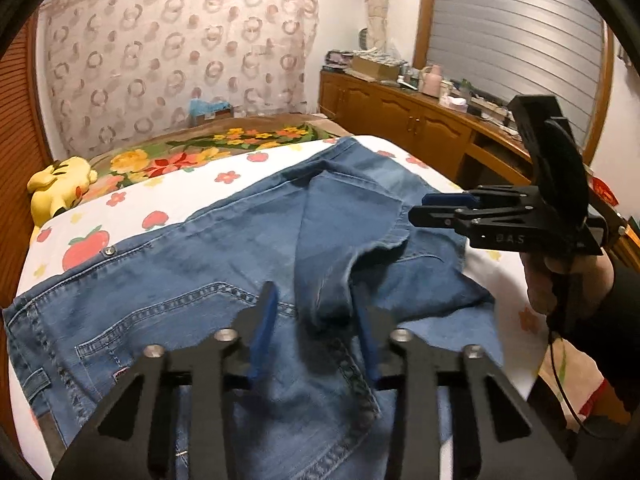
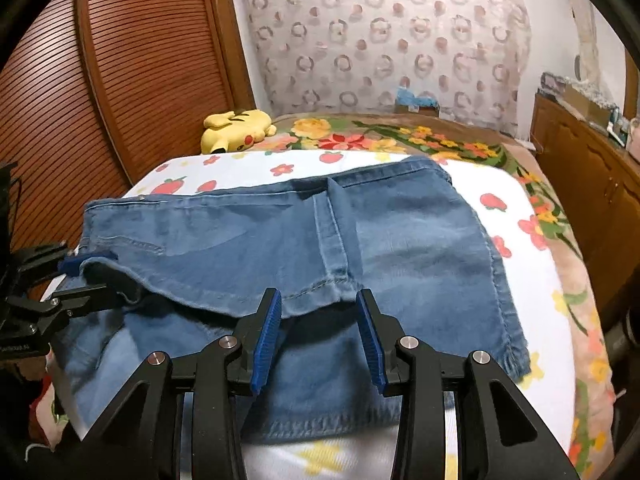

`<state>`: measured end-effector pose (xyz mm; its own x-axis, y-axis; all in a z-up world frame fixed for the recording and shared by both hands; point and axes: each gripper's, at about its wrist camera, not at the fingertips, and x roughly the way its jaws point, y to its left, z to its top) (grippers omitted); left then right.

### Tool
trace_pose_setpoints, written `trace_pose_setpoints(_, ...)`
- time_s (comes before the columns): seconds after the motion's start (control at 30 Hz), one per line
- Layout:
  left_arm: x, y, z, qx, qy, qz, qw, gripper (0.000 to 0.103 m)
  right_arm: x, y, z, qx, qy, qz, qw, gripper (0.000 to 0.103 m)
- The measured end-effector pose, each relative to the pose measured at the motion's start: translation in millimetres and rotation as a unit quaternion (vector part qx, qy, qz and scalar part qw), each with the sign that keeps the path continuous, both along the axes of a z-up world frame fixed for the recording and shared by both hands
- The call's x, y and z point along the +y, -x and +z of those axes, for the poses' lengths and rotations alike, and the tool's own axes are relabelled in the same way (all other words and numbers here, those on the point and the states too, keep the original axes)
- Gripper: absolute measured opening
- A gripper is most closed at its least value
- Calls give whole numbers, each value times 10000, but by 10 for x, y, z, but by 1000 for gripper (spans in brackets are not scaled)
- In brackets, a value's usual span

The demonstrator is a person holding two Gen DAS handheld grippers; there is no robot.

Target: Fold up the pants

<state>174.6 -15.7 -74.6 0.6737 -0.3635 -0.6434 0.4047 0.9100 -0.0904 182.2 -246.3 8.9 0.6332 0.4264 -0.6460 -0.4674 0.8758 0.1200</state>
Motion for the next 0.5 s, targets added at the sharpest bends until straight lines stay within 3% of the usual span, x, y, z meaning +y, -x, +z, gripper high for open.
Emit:
trace_pose_setpoints(0.1,18,39,18,-49,38,-16,10000,18,-8,-236,-90,224,-37,7,9997,40)
trace_pose_setpoints(0.2,11,91,60,-81,47,-3,10000,16,-40,-355,-80,292,-141,146,9994,40)
trace_pose_setpoints(0.23,8,128,87,-123,21,-12,9999,15,-22,-359,-69,313,-186,205,9991,34)
trace_pose_setpoints(0.27,-1,178,116,-160,9,-38,9999,14,-59,-350,-60,304,-228,297,9988,15)
trace_pose_setpoints(0.5,64,617,422,-563,73,-66,9984,13,136,-114,363,-178,-123,855,9961,8)
